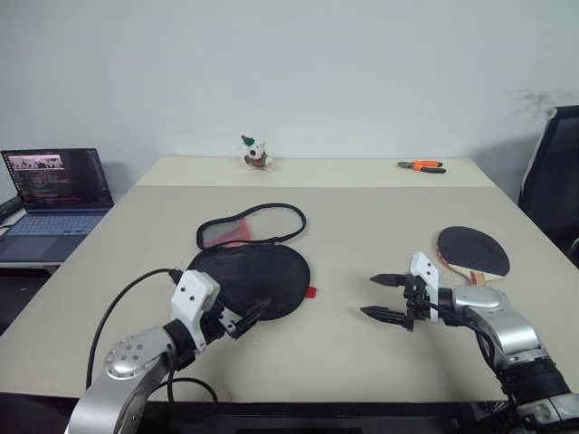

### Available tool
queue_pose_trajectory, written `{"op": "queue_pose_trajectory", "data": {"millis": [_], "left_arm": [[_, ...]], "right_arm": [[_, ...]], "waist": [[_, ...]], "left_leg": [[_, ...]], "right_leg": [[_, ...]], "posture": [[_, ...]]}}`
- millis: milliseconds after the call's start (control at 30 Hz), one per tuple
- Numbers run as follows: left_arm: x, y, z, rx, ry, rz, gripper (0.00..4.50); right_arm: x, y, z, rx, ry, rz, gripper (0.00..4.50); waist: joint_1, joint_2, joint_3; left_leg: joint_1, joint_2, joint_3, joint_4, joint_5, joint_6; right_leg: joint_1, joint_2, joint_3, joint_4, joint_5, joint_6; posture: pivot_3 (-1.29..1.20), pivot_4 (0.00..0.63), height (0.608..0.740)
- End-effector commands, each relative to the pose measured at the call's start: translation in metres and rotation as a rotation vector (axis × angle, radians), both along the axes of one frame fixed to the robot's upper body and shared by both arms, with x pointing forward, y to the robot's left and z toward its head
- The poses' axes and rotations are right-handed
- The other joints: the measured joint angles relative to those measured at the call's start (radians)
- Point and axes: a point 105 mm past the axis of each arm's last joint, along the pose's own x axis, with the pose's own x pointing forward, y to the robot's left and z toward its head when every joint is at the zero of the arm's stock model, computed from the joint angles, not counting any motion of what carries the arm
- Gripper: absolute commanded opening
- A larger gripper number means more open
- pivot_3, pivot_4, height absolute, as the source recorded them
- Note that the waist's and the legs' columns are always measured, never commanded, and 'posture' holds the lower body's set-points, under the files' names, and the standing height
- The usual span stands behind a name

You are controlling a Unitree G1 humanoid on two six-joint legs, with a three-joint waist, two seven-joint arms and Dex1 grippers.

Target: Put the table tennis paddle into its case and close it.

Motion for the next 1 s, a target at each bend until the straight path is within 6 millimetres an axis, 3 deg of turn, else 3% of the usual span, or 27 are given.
{"op": "queue_pose_trajectory", "data": {"millis": [33, 133, 500, 767, 1000], "left_arm": [[-0.003, 0.005, 0.012, -0.011, -0.065, 0.038, 4.47], [-0.007, 0.004, 0.007, 0.013, -0.06, 0.026, 4.47], [-0.023, 0.012, 0.011, -0.037, -0.041, 0.018, 4.47], [-0.034, 0.032, 0.02, -0.026, -0.018, 0.002, 4.47], [-0.017, 0.038, 0.034, -0.044, -0.03, 0.0, 4.47]], "right_arm": [[0.001, 0.006, -0.001, -0.024, -0.023, 0.036, 4.5], [-0.002, 0.007, -0.008, -0.026, -0.014, 0.044, 4.5], [-0.01, 0.007, 0.01, 0.004, -0.028, 0.056, 4.5], [-0.026, 0.031, 0.012, 0.047, -0.042, 0.097, 4.5], [-0.023, 0.022, 0.018, 0.073, -0.039, 0.011, 4.5]], "waist": [[0.0, 0.0, 0.0], [0.001, 0.0, 0.0], [0.001, 0.0, 0.0], [0.0, 0.0, 0.0], [0.004, 0.0, 0.0]], "left_leg": [[0.0, 0.0, 0.0, 0.0, 0.0, 0.0], [0.0, 0.0, 0.0, 0.0, 0.0, 0.0], [0.0, 0.0, -0.001, 0.0, 0.0, 0.0], [0.0, 0.0, -0.002, 0.0, 0.0, 0.0], [0.0, -0.001, -0.004, 0.001, 0.0, 0.0]], "right_leg": [[0.0, 0.0, 0.0, 0.0, 0.0, 0.0], [0.0, 0.0, 0.0, 0.0, 0.0, 0.0], [0.0, 0.0, 0.0, 0.0, 0.0, 0.0], [0.0, 0.0, -0.001, 0.0, -0.001, -0.001], [0.001, 0.0, -0.002, 0.0, 0.0, 0.0]], "posture": [[0.0, 0.15, 0.74], [0.0, 0.15, 0.74], [0.0, 0.15, 0.74], [0.0, 0.15, 0.74], [0.0, 0.15, 0.74]]}}
